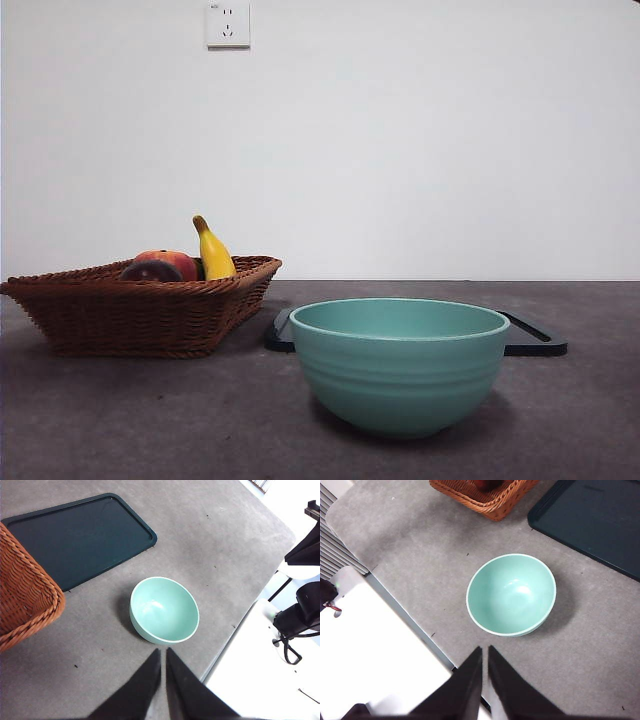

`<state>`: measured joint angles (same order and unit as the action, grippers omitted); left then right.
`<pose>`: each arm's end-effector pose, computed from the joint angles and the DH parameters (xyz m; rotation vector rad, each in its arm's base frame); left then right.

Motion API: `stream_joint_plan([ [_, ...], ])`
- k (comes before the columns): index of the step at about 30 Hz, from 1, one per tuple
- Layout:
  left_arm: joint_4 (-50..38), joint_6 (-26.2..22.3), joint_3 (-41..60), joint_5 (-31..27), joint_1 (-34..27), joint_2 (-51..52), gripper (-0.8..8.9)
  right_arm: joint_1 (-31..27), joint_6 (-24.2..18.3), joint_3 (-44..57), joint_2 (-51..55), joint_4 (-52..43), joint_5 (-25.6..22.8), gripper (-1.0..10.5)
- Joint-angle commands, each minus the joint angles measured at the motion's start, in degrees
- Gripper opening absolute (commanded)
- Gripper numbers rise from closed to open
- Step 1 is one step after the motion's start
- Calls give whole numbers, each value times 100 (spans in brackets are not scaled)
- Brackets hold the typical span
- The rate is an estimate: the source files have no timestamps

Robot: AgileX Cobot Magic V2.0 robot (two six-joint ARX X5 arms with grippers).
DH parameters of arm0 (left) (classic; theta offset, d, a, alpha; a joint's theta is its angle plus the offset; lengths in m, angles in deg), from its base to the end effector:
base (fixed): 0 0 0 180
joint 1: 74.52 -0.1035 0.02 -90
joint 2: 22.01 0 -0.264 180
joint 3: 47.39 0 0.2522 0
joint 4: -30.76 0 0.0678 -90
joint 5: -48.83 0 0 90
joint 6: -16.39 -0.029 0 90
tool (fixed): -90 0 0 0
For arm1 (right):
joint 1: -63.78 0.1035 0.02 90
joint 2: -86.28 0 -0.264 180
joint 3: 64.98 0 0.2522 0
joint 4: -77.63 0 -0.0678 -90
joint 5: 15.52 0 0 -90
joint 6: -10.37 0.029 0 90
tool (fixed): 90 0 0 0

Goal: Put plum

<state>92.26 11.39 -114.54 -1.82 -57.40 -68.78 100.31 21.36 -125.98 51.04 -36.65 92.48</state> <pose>0.1318 -0.0598 0.3243 -0.0672 0.6902 -0.9718 0.0787 0.0695 0.3042 0.0534 0.7977 0.8387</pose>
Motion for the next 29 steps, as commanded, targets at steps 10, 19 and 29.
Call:
stream_joint_plan([
  [10, -63, 9, -52, 33, 20, -35, 7, 31, 57, -50, -20, -94, 0, 8],
  [19, -63, 9, -52, 33, 20, -35, 7, 31, 57, -50, -20, -94, 0, 8],
  [29, -505, -302, -52, -59, -118, 369, 7, 31, 57, -50, -20, -94, 0, 8],
])
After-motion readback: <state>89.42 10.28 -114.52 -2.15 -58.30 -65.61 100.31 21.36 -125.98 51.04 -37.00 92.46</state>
